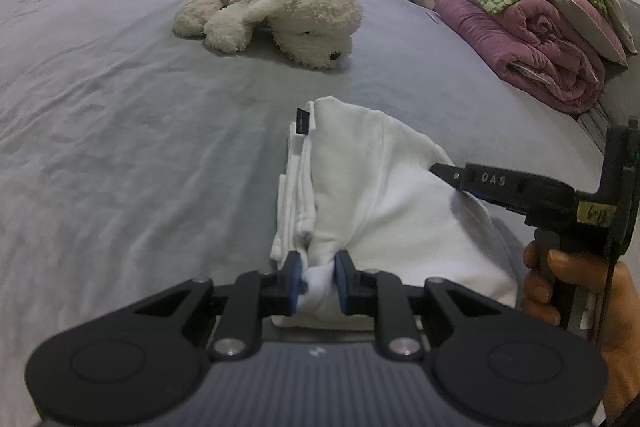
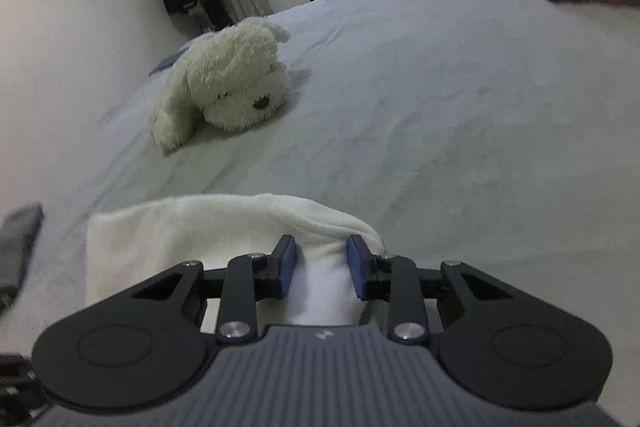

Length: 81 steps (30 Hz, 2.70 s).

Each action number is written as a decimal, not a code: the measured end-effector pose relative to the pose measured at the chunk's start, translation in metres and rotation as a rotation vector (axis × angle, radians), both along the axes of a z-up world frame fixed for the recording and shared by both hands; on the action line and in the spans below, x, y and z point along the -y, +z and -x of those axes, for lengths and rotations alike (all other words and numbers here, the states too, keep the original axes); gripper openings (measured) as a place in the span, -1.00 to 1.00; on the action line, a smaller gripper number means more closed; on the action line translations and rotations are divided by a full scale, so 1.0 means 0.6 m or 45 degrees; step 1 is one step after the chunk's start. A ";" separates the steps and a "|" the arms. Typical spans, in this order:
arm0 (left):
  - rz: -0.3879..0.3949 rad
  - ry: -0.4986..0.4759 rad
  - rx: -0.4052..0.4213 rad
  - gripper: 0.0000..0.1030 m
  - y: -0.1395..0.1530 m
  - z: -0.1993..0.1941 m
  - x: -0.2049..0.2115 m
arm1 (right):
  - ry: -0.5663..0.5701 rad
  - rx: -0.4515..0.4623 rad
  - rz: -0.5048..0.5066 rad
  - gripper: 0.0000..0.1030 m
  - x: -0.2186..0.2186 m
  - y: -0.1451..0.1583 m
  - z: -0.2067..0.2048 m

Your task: Fold clothes

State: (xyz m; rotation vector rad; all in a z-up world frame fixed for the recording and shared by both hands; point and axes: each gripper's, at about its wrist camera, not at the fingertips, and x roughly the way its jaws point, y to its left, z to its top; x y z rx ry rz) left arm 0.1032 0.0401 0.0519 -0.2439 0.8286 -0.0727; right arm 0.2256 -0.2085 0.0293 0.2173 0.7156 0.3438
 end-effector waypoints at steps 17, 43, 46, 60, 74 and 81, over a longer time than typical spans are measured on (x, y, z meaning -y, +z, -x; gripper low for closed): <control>0.059 0.014 -0.020 -0.60 -0.003 -0.001 -0.012 | -0.001 0.043 -0.036 -0.20 0.022 -0.002 0.163; 0.170 0.008 -0.078 -0.55 -0.006 -0.007 -0.041 | 0.138 -0.063 -0.113 0.03 0.037 0.004 0.188; 0.182 0.013 -0.085 -0.54 -0.006 -0.008 -0.043 | 0.095 -0.176 -0.347 0.08 0.061 -0.015 0.160; 0.269 0.033 -0.130 -0.50 0.010 -0.007 -0.047 | -0.053 -0.246 -0.549 -0.31 0.049 -0.022 0.138; 0.468 -0.305 -0.205 -0.21 0.022 0.086 0.115 | -0.058 -0.446 -0.407 -0.32 0.219 0.009 0.309; 0.227 -0.422 0.146 -0.25 0.070 0.124 0.171 | 0.000 -0.370 -0.341 -0.28 0.217 0.001 0.330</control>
